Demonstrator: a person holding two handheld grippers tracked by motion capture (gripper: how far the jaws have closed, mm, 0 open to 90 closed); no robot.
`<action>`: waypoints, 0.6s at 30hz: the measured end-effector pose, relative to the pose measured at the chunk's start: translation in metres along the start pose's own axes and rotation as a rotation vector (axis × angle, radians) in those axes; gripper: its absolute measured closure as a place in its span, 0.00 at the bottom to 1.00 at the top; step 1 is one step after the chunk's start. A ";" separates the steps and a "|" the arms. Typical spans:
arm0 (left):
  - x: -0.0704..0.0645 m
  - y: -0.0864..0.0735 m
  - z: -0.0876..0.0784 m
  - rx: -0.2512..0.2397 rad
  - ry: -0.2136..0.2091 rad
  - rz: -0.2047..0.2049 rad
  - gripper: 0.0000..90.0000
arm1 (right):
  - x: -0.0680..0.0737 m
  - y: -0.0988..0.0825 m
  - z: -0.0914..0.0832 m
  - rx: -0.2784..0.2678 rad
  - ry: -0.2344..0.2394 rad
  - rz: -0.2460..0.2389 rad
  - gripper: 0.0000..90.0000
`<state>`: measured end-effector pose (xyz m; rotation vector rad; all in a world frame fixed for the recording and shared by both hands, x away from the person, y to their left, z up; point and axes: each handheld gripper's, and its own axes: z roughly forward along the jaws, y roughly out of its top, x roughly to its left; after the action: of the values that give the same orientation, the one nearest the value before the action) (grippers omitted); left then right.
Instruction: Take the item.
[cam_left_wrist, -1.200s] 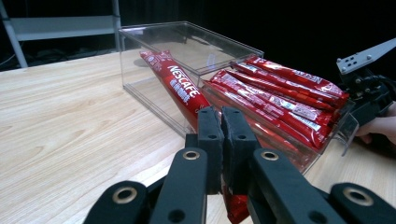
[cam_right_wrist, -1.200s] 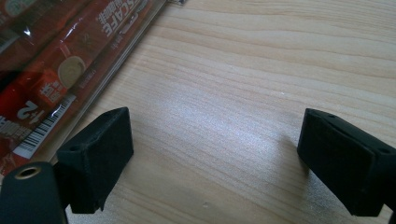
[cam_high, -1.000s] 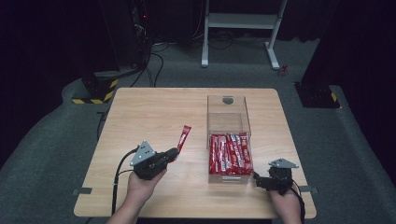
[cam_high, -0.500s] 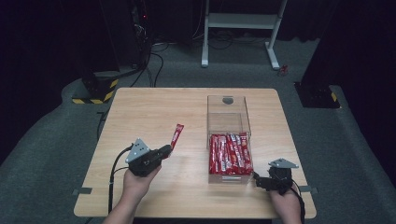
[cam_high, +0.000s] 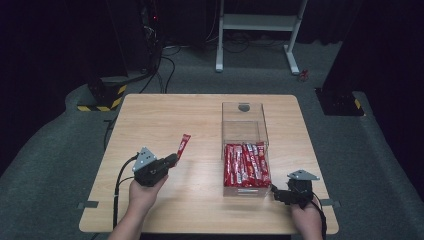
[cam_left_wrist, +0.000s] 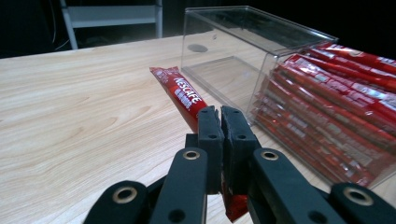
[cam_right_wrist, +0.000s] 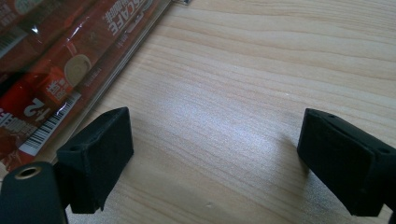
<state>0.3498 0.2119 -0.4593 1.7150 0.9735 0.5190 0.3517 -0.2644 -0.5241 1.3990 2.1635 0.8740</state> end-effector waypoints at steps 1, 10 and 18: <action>0.001 -0.001 0.000 0.002 0.003 -0.006 0.97 | 0.000 0.000 0.000 0.000 0.000 0.000 0.11; 0.013 -0.007 0.003 0.025 0.034 -0.022 0.99 | 0.000 0.000 0.000 0.000 0.001 -0.001 0.11; 0.027 -0.016 0.012 0.059 0.073 -0.042 0.99 | 0.000 0.000 0.000 0.000 0.001 -0.002 0.11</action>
<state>0.3678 0.2288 -0.4818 1.7339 1.0844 0.5329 0.3516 -0.2643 -0.5241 1.3967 2.1648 0.8748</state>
